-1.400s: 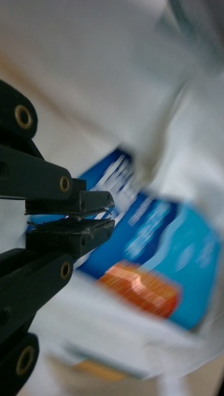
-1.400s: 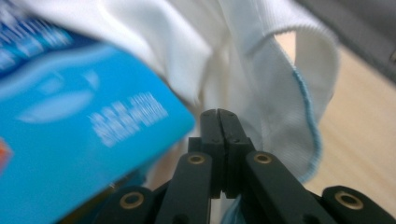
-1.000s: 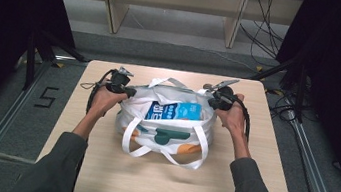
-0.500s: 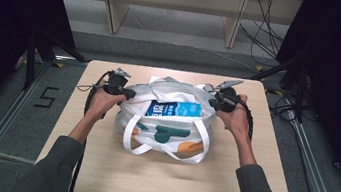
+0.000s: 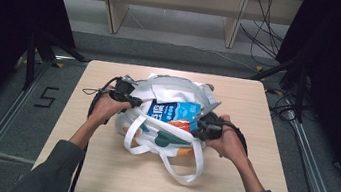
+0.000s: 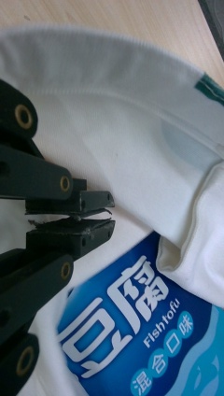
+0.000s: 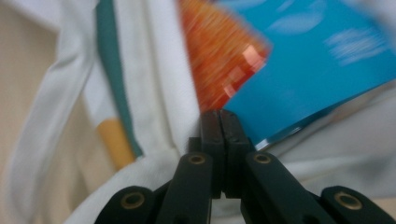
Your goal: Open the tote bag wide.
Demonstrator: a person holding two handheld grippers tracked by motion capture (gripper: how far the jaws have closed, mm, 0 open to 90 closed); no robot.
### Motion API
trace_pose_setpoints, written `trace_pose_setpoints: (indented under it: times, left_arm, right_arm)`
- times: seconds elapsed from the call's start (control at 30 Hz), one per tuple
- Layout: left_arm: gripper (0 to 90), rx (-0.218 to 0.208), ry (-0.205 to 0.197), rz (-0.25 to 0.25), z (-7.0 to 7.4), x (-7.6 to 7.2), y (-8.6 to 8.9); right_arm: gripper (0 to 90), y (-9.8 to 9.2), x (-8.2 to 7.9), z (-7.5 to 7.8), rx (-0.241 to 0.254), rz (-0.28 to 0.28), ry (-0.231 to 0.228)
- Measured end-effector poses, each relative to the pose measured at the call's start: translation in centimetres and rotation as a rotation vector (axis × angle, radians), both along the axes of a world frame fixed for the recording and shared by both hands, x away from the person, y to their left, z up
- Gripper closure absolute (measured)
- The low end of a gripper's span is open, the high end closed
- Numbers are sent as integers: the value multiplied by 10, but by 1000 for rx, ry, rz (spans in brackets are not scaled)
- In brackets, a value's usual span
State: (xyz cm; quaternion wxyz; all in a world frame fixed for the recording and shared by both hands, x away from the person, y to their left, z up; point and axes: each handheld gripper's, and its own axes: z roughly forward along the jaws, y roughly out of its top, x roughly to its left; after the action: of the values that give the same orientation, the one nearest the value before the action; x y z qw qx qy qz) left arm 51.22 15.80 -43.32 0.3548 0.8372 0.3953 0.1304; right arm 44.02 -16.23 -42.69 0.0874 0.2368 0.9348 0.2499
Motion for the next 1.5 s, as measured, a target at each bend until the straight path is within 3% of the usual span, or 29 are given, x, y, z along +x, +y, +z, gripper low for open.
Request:
trace_pose_setpoints:
  times: [0.03, 0.07, 0.13, 0.23, 0.3, 0.4, 0.43, 0.47, 0.53, 0.57, 0.6, 0.63, 0.7, 0.73, 0.77, 0.83, 0.93, 1.03, 1.1, 1.13, 1.17, 1.27, 1.4, 1.43, 1.5]
  left_arm:
    - [846, 16, 18, -15, 0, 0, 1]
    - [856, 16, 7, -4, -2, -1, 1]
    - [861, 58, 14, -17, -4, -1, 3]
    - [865, 40, 35, -15, -7, -4, 7]
    - [865, 44, 19, -17, -4, -9, 8]
    - [854, -7, 24, -59, 4, -22, 7]
    - [851, 23, 18, -93, 7, -30, 5]
    - [852, 31, 8, -116, 8, -37, 3]
    - [851, 35, 11, -153, 10, -49, 3]
    - [859, 34, 29, -174, 11, -54, 3]
    - [867, 65, 49, -226, 8, -61, 6]
    - [869, 69, 67, -228, 5, -64, 8]
    - [875, 49, 106, -236, -3, -65, 15]
    - [878, -5, 110, -216, -5, -65, 18]
    - [878, -7, 111, -221, -5, -65, 19]
    - [870, -27, 96, -210, -3, -67, 20]
    - [842, -55, 70, -179, 1, -71, 16]
    - [800, -71, 30, -182, 6, -76, 16]
    - [771, -119, 15, -170, 8, -80, 16]
    - [759, -120, 7, -166, 9, -81, 16]
    - [757, -121, 12, -168, 9, -82, 17]
    - [739, -142, 1, -159, 8, -83, 18]
    - [702, -177, -15, -152, 9, -91, 17]
    - [686, -184, -27, -146, 10, -92, 17]
    - [647, -178, -26, -158, 12, -96, 15]
  right_arm:
    - [900, 0, -4, -4, 0, 5, 3]
    - [900, 1, -7, -7, -8, 10, 12]
    - [900, 1, -8, -9, 1, 10, -1]
    - [900, -1, -7, -6, 31, -12, -6]
    - [900, -2, -8, -3, 53, -22, -36]
    - [900, -4, -9, 3, 98, -35, -72]
    - [900, -5, -8, 5, 114, -43, -86]
    - [900, -5, -8, 6, 136, -50, -99]
    - [900, -3, -8, 9, 132, -56, -91]
    - [900, -3, -7, 9, 138, -62, -102]
    - [900, -1, -8, 9, 144, -75, -98]
    - [900, -2, -6, 10, 141, -78, -108]
    - [900, -5, -3, 10, 147, -74, -115]
    - [900, -5, -2, 10, 165, -102, -119]
    - [900, -7, 1, 10, 170, -111, -133]
    - [900, -11, 2, 13, 181, -123, -126]
    - [886, -17, 2, 16, 211, -144, -147]
    - [865, -21, 1, 19, 257, -151, -179]
    - [838, -24, 0, 22, 271, -156, -174]
    - [837, -24, -1, 22, 287, -173, -186]
    - [834, -26, -1, 24, 275, -159, -173]
    - [813, -28, -3, 24, 296, -169, -194]
    - [780, -28, -9, 25, 313, -191, -189]
    - [771, -29, -7, 24, 309, -168, -227]
    - [755, -29, -11, 25, 318, -202, -198]
